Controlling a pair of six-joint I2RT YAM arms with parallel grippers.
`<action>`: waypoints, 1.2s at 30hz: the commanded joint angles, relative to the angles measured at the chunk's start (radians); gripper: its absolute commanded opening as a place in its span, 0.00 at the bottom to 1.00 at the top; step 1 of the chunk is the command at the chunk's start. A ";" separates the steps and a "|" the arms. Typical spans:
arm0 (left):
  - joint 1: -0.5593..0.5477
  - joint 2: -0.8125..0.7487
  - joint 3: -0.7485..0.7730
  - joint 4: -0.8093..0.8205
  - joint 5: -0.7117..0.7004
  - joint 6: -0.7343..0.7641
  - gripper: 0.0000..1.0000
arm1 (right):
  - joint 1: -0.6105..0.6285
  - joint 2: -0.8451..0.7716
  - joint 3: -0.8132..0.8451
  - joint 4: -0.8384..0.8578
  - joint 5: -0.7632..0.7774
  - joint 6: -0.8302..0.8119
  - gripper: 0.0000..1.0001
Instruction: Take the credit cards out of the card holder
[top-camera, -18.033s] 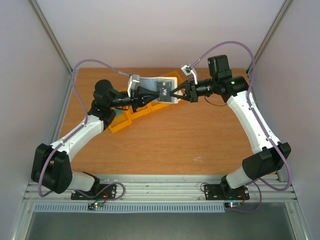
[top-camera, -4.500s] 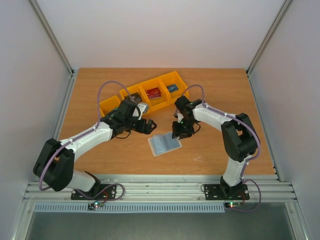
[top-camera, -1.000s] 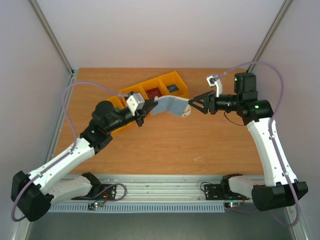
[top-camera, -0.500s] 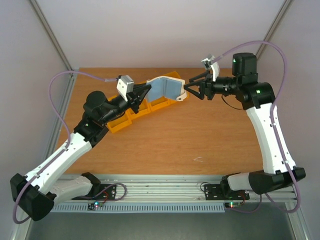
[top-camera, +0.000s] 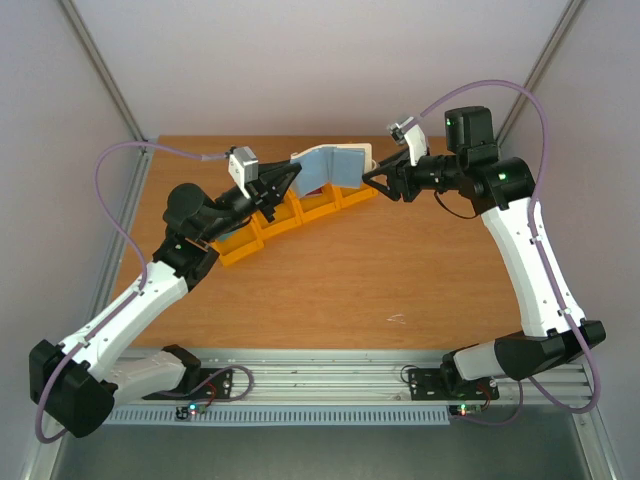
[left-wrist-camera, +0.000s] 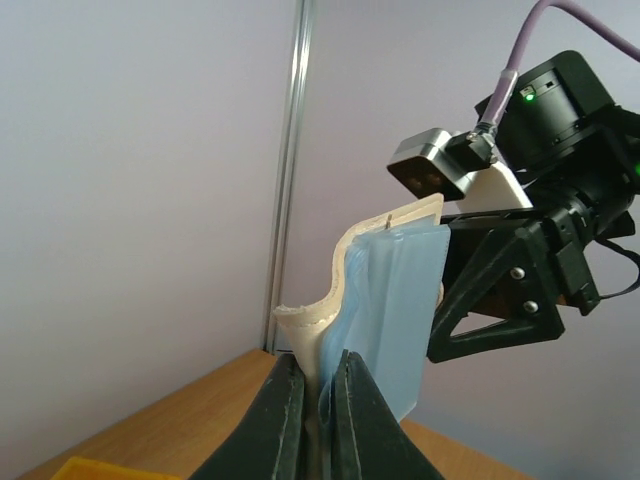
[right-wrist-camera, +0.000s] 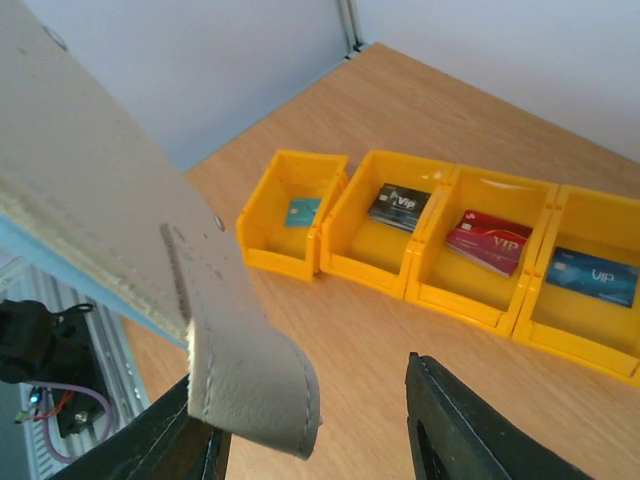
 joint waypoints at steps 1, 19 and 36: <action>0.002 0.000 -0.016 0.150 0.044 -0.008 0.00 | 0.024 -0.004 0.030 0.000 0.066 -0.035 0.47; 0.001 -0.001 -0.010 0.122 0.063 -0.038 0.00 | 0.164 0.073 0.114 0.027 0.071 0.035 0.59; 0.000 -0.012 -0.023 0.066 0.066 -0.031 0.00 | 0.224 0.049 0.057 0.163 0.217 0.161 0.09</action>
